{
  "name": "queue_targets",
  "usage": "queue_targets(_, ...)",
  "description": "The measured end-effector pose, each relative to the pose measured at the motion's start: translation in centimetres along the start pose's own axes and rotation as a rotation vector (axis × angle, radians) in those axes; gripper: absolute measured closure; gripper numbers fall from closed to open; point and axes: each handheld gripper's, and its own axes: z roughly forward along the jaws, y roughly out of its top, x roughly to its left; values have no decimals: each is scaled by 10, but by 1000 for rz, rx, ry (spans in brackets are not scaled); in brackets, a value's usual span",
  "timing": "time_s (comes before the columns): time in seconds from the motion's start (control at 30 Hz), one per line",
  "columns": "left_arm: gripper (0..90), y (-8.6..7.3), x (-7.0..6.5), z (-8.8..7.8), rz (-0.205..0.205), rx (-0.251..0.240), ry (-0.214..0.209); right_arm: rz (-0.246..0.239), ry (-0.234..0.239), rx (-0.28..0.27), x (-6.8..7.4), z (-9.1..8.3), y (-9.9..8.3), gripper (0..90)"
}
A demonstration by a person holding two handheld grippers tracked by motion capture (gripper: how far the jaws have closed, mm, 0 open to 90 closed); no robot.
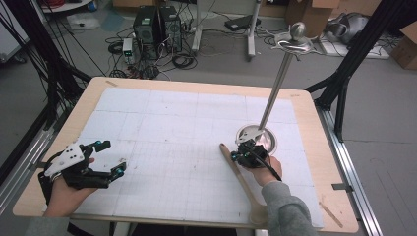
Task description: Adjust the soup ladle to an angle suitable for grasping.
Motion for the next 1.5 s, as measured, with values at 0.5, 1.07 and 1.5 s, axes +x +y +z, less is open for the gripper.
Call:
queue_targets(0.5,64,-1,-2,1,2,6,1,-36,62,-40,4,5,-8,900)
queue_targets(1.07,64,-1,-2,1,3,11,-1,-203,192,-38,25,10,1,900)
queue_targets(1.5,64,0,-2,-1,1,5,4,-313,289,-28,42,14,9,900)
